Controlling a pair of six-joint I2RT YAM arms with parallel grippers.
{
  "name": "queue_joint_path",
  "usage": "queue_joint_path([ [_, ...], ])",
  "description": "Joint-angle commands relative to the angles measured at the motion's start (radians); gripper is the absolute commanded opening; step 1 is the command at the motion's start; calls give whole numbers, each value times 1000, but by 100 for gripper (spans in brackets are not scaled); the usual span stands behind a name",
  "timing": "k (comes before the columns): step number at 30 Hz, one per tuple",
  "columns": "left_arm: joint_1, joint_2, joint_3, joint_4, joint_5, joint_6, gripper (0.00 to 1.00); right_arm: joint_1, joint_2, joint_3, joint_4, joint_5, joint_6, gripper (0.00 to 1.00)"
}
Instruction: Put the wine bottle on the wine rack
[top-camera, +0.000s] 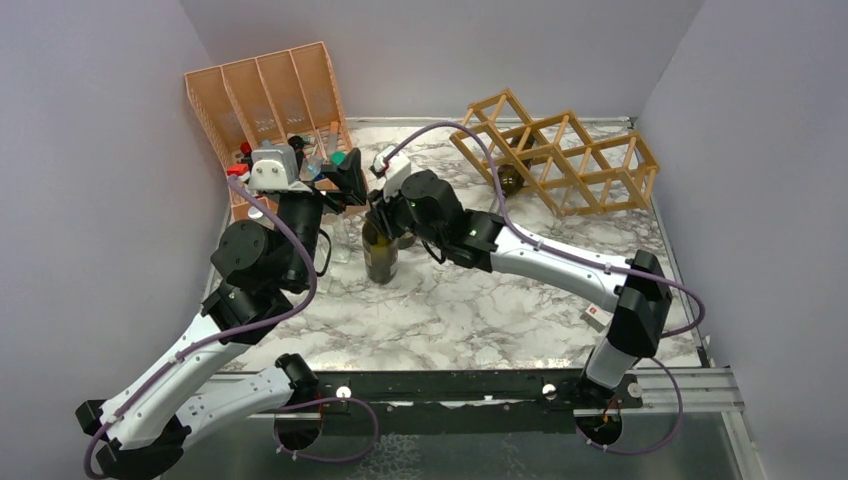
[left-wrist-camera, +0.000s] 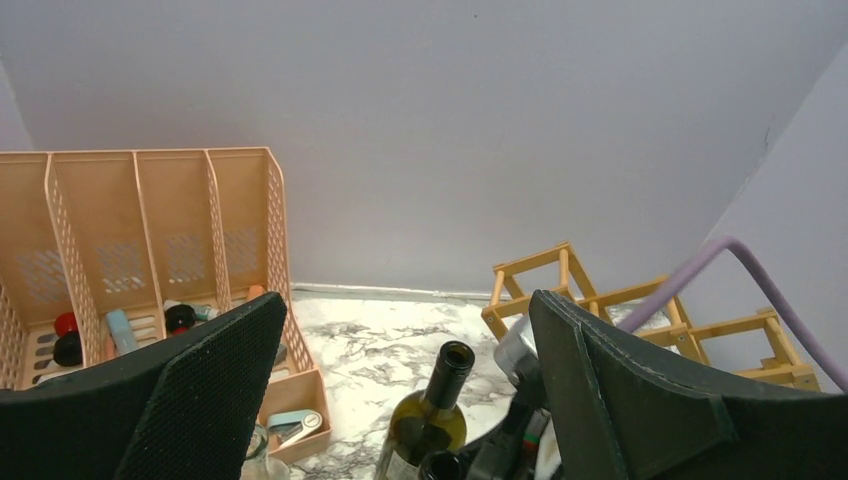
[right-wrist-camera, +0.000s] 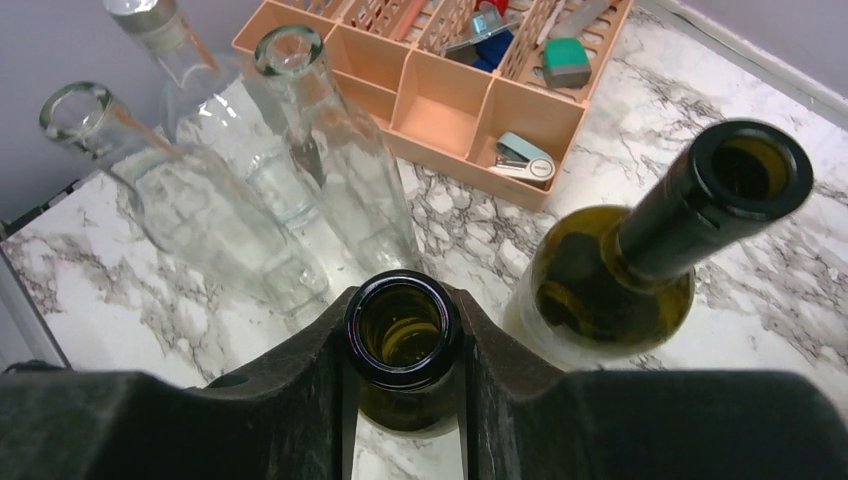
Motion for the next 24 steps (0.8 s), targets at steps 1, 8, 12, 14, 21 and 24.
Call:
queue_joint_path([
  [1,-3,11,1,46,24,-1,99,10,-135,-73,55,66,-35,10],
  [8,-3,46,-18,66,202,35,99,10,-389,-245,-5,188,37,6],
  [12,-3,95,-27,76,391,77,99,11,-542,-344,-90,319,108,4],
  [14,-3,125,-47,97,497,100,99,10,-614,-380,-140,373,148,2],
  [21,-3,250,-150,210,860,187,99,9,-806,-437,-314,502,278,1],
  [24,-5,319,-183,257,925,186,99,11,-849,-412,-407,543,329,1],
])
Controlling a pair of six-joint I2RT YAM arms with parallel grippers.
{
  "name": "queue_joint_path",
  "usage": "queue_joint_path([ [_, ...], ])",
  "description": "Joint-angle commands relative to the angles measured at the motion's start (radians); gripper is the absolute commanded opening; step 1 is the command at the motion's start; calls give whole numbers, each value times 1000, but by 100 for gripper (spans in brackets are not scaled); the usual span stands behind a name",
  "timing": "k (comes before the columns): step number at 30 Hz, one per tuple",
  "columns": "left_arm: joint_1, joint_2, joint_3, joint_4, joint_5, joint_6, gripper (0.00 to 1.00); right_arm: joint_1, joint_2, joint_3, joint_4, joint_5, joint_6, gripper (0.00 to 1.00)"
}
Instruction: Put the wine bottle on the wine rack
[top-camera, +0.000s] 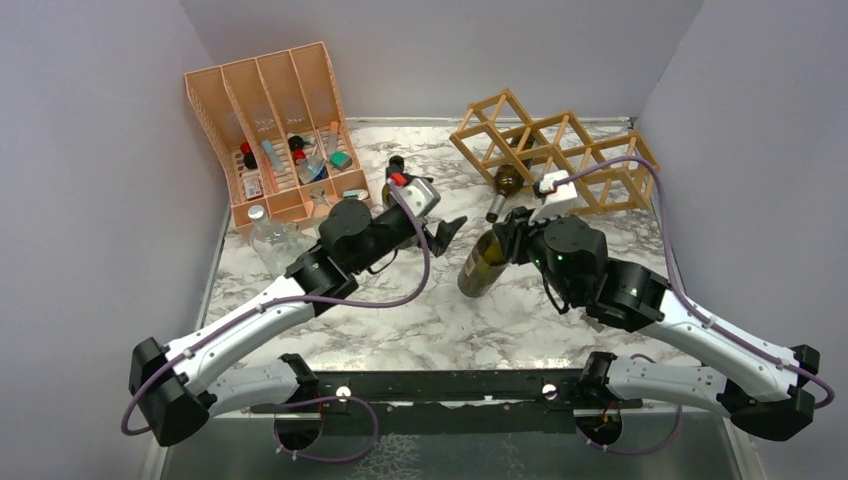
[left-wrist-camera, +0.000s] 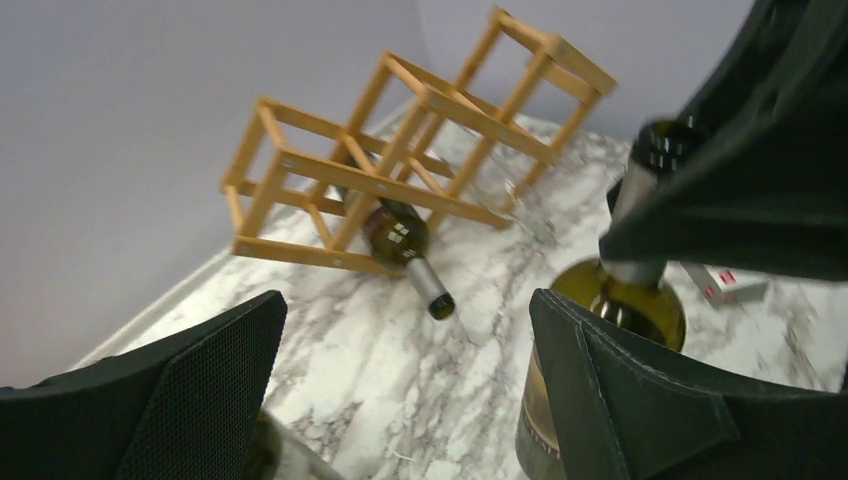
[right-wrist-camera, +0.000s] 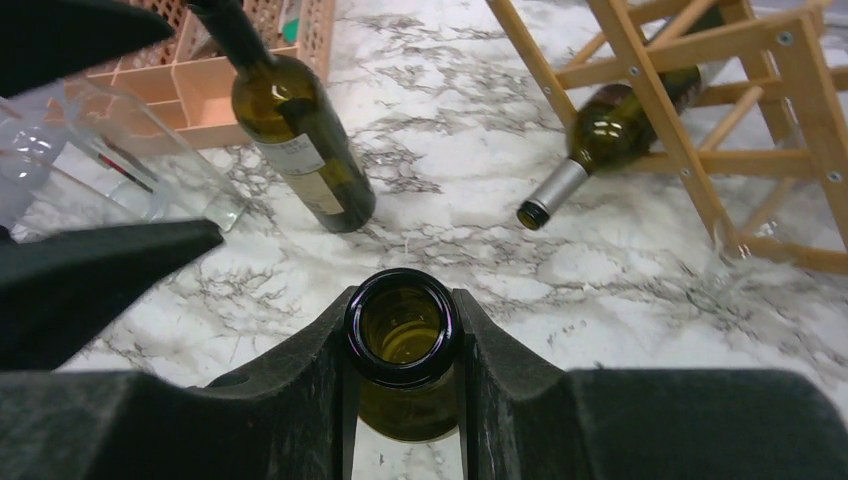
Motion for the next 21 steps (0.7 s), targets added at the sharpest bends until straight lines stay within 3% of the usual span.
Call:
queue_joint_path([
  [1,-5,87,-43,117,237,34,99,4,-71,47,-97,137,131,1],
  [7,-30,223,-88,168,443,44,99,5,-95,90,-167,183,181,1],
  [12,-120,274,-174,200,434,183,99,3,-94,111,-144,142,174,1],
  [21,-123,337,-244,416,298,57,99,4,-100,111,-74,86,172,1],
])
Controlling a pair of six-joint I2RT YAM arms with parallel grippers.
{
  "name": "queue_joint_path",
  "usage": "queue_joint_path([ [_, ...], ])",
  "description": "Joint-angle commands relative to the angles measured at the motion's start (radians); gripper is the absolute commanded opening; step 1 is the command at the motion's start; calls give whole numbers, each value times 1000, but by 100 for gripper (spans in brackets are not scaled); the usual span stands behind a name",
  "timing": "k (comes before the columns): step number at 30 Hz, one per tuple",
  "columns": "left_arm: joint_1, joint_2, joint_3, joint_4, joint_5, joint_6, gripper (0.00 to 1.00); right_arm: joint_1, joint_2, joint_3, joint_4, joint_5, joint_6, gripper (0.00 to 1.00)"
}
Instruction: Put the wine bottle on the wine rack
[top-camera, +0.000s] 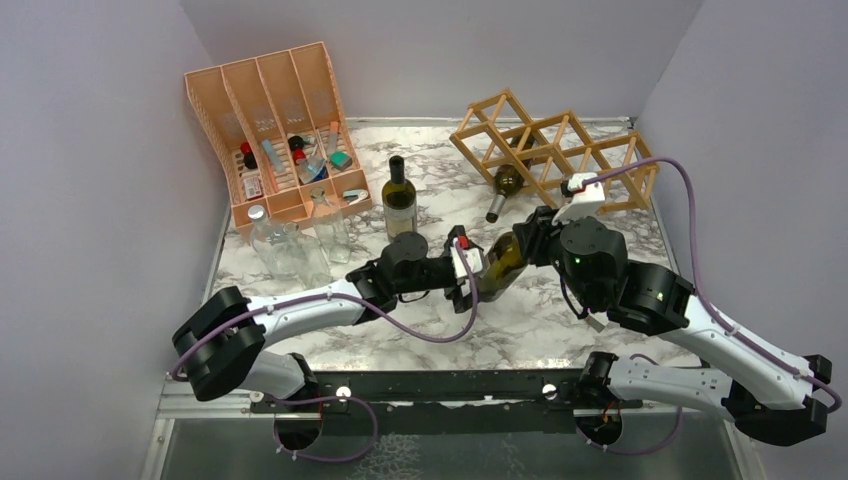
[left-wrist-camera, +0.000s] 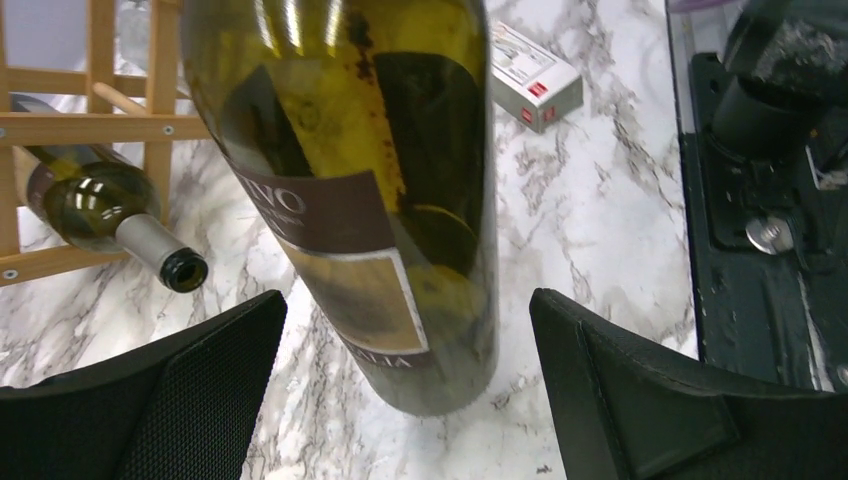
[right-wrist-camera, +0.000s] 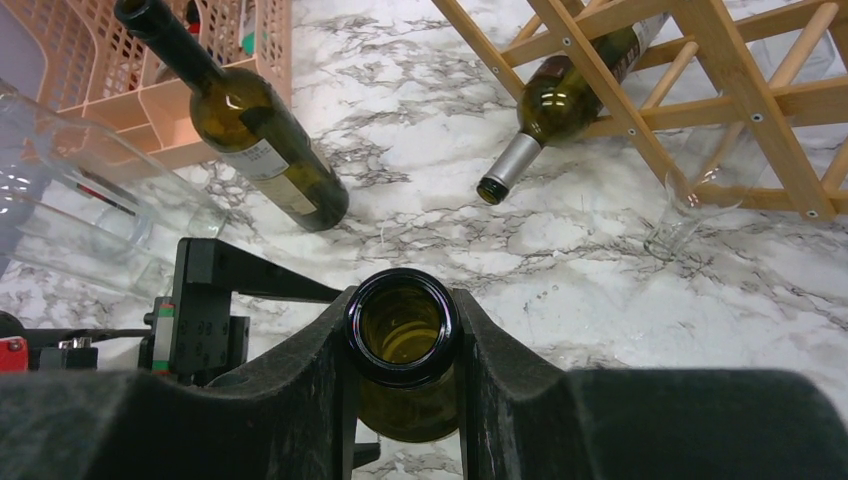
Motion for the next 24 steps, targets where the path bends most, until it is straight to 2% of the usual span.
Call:
queue_joint_path([
  [1,-1,26,-31,205,-112,-70,99,2,-32,50,138,-34,39,1],
  [4,-1,36,-43,262,-155,-93,99,4,-39,39,182,-78,44,1],
  [10,0,43,-69,338,-96,-124,99,4,-47,33,222,-101,50,1],
  [20,0,77,-63,354,-187,-115,99,4,-78,17,255,-162,81,1],
  [22,1,72,-63,360,-202,-106,95,4,-81,15,239,-155,92,1],
  [24,0,63,-67,372,-202,-94,85,4,-87,12,226,-151,101,1],
])
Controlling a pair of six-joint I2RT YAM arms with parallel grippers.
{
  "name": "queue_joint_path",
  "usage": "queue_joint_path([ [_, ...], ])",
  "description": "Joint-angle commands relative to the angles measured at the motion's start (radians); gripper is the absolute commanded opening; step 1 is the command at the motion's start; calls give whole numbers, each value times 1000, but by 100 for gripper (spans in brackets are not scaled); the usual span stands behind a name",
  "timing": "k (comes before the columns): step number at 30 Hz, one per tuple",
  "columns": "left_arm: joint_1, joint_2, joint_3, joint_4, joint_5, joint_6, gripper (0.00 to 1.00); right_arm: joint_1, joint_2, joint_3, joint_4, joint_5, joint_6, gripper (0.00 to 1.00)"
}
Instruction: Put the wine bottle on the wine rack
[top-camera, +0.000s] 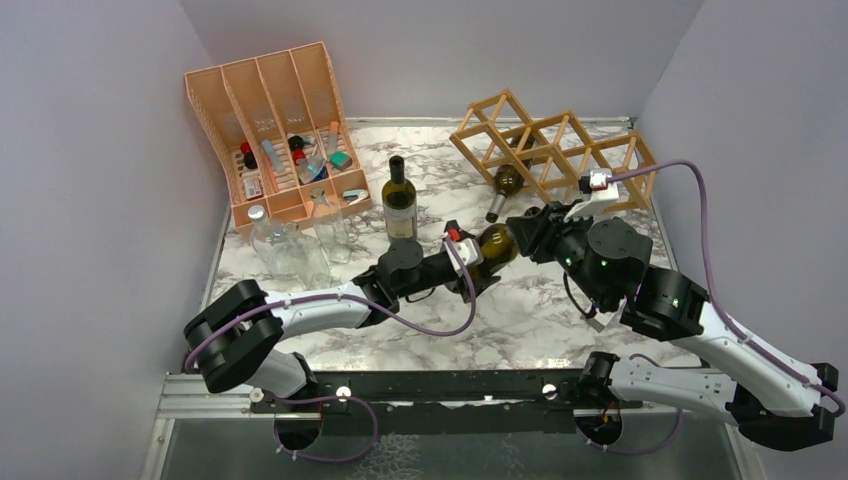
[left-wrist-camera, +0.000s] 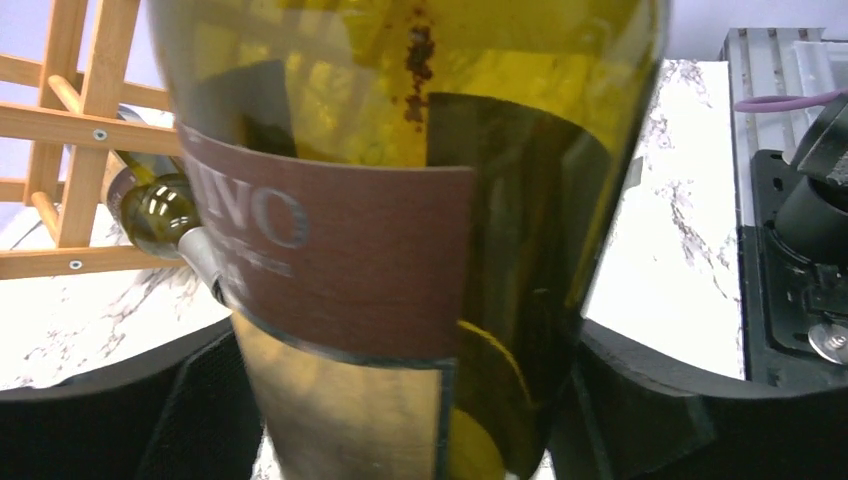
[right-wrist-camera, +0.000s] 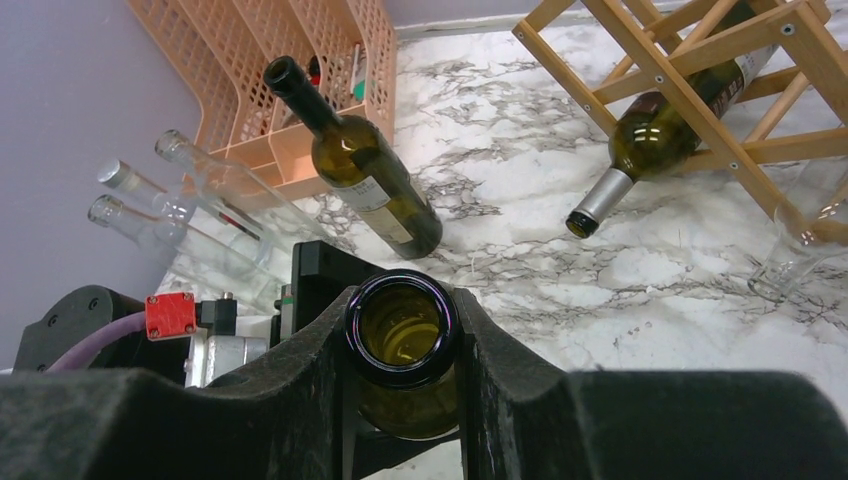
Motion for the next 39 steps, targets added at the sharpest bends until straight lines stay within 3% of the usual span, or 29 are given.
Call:
queue_joint_path([
  [1,0,-16,-8,68,-45,28,77,4,-38,13,94,-21,72,1],
  [5,1,-40,-15,90,-41,67,35,4,-46,14,57,-33,83,8],
  [7,1,-47,-7,90,-28,105,8,4,-46,25,12,-32,98,18],
  [8,0,-51,-3,90,-25,126,0,3,-45,31,-15,-33,105,26],
  [11,1,-60,7,89,-18,208,0,4,-49,50,-95,-43,119,51],
  [15,1,-81,1,87,-12,382,0,4,-68,76,-180,-110,65,64],
  [27,7,-104,53,3,58,1008,0,3,-22,260,-479,-224,-6,69],
  [32,11,-86,123,-62,73,1164,0,4,5,237,-543,-290,-14,70],
  [39,12,-88,184,-151,128,1341,0,5,27,171,-635,-270,34,70],
])
